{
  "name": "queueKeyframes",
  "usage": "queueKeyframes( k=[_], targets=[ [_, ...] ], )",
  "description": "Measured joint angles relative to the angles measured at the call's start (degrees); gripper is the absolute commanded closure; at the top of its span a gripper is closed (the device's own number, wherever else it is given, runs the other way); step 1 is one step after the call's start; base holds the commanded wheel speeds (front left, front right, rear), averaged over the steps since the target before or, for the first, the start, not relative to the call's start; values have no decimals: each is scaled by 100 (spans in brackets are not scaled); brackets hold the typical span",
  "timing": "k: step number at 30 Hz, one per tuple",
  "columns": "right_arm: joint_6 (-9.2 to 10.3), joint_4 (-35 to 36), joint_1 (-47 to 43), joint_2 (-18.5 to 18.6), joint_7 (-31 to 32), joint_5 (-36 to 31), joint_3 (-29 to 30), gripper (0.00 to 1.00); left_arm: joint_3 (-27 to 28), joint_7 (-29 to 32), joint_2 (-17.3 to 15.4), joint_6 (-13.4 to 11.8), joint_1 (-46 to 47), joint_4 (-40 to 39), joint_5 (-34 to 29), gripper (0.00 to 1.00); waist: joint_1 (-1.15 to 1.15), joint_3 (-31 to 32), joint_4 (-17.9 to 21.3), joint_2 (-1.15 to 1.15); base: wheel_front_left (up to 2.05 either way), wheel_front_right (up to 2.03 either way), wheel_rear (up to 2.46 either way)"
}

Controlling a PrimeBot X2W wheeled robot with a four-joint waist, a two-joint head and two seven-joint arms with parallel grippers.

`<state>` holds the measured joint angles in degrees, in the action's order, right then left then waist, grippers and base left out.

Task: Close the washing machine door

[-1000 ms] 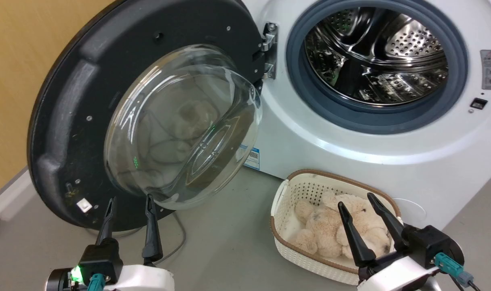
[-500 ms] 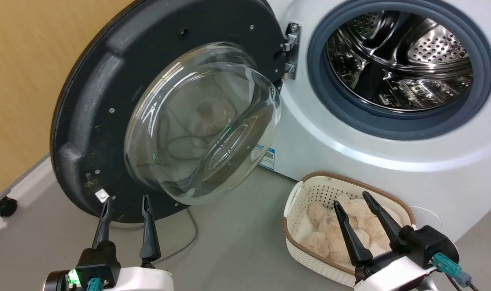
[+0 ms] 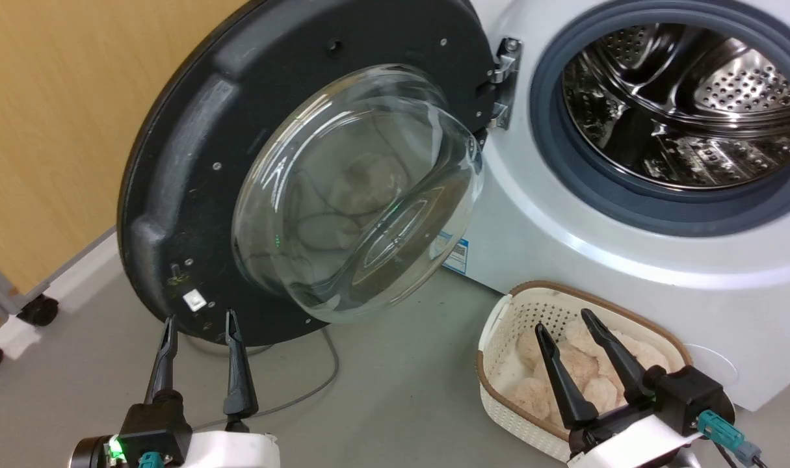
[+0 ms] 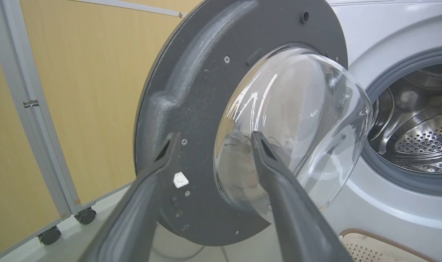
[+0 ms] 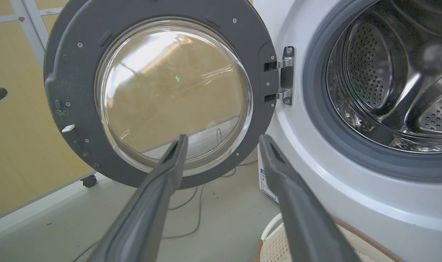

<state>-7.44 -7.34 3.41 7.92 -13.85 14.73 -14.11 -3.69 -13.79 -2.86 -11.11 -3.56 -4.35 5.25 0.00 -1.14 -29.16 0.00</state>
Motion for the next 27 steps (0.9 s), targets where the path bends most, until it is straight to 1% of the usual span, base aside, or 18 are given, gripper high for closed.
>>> queueKeyframes(
  k=[7,16,17,18,20,21,22,23,24,25,26,27],
  targets=[
    [0,-42,7,26,-78,94,-76,0,-11,-86,0,-58,-3,-16,11,0,0,-7,-163,0,0,0,0],
    [0,-44,9,33,-88,94,-74,0,-27,-89,0,-82,-8,-33,47,0,0,-16,-169,0,0,0,0],
    [0,-44,8,32,-88,94,-71,0,-32,-89,0,-80,-8,-41,48,53,0,-18,-169,0,0,0,0],
    [0,-43,8,32,-88,94,-67,0,-24,-89,1,-74,-8,-73,80,100,0,-19,-169,0,0,0,0],
    [0,-42,8,32,-88,93,-62,0,77,-89,3,-16,-5,-172,149,100,0,-28,-168,0,0,0,0],
    [0,-36,7,31,-88,91,-49,0,275,-89,3,54,24,-294,244,100,0,-37,-165,0,0,0,0],
    [0,-36,7,31,-88,91,-49,0,275,-89,3,54,24,-294,244,100,0,-37,-165,0,0,0,0],
    [0,-21,5,31,-88,89,-18,0,537,-90,-51,187,136,-318,385,100,0,-53,-157,0,0,0,0],
    [0,-13,4,31,-88,87,11,0,666,-90,-115,260,224,-305,469,100,0,-61,-151,0,0,0,0],
    [0,-13,4,31,-88,87,11,0,666,-90,-115,260,224,-305,469,100,0,-61,-151,0,0,0,0],
    [0,27,-3,32,-89,45,90,0,964,-90,-241,407,463,-214,715,100,0,-86,-141,0,0,0,0],
    [-1,52,-13,32,-88,31,133,0,1120,-90,-320,494,614,-126,881,100,0,-106,-138,0,0,0,0]
  ],
)
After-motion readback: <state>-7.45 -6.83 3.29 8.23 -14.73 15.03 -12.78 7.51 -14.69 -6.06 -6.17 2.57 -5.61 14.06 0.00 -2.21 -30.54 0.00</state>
